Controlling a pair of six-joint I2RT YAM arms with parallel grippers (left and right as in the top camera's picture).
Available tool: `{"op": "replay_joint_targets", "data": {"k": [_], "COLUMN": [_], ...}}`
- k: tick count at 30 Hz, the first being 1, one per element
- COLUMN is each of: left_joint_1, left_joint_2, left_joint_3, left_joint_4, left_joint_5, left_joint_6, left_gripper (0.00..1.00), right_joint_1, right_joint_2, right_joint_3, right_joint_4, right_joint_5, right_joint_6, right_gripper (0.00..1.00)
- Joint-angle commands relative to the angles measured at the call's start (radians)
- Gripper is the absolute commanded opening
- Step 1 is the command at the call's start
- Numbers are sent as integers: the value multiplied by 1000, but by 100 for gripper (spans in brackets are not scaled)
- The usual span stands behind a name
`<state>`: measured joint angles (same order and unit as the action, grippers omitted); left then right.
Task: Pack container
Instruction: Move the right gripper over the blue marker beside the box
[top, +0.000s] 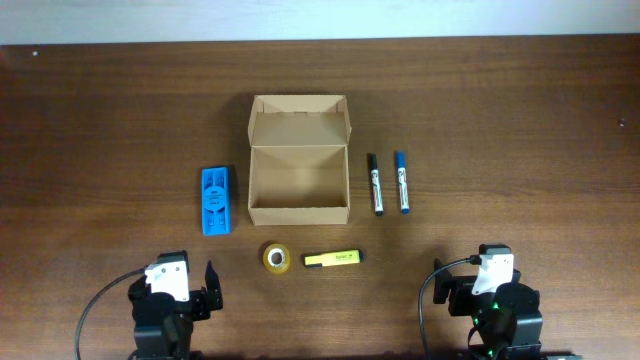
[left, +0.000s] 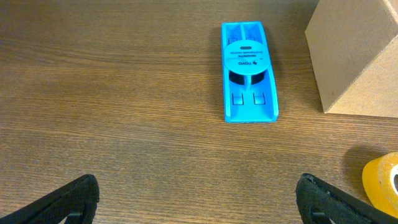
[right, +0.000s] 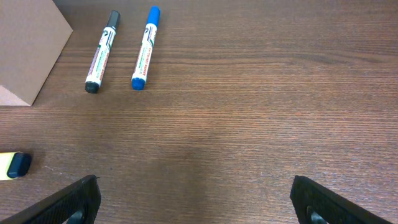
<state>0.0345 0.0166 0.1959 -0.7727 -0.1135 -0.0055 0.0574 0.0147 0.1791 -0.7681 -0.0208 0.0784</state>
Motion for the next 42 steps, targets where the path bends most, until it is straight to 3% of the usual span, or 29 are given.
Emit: {"op": "replay_joint_targets", "data": {"k": [1, 14, 18, 22, 25, 32, 42], "left_joint_1": [-4, -4, -4, -4, -4, -4, -4], "left_joint_2": [-11, -11, -11, -11, -11, -11, -11], "left_joint_3": [-10, -10, -10, -10, -10, -10, -10], "left_joint_4": [2, 2, 2, 2, 2, 2, 2], "left_joint_5": [-14, -14, -14, -14, -14, -14, -14], "left_joint_6": [-13, -13, -13, -13, -13, -13, -13], "left_gripper": [99, 100, 100, 100, 100, 99, 100], "right_joint_1": [-10, -10, -10, -10, -10, -9, 127], "right_joint_2": [-12, -6, 77, 271, 520, 1025, 1502], "right_joint_3": [-14, -12, 55, 223, 454, 938, 1353], "right_joint_4": [6, 15, 32, 31, 20, -167, -304], "right_joint_5": [-10, -11, -13, -13, -14, -46, 95], "right_joint_6": [2, 2, 1, 1, 1, 1, 72], "right_gripper": [99, 99, 99, 99, 99, 99, 99]}}
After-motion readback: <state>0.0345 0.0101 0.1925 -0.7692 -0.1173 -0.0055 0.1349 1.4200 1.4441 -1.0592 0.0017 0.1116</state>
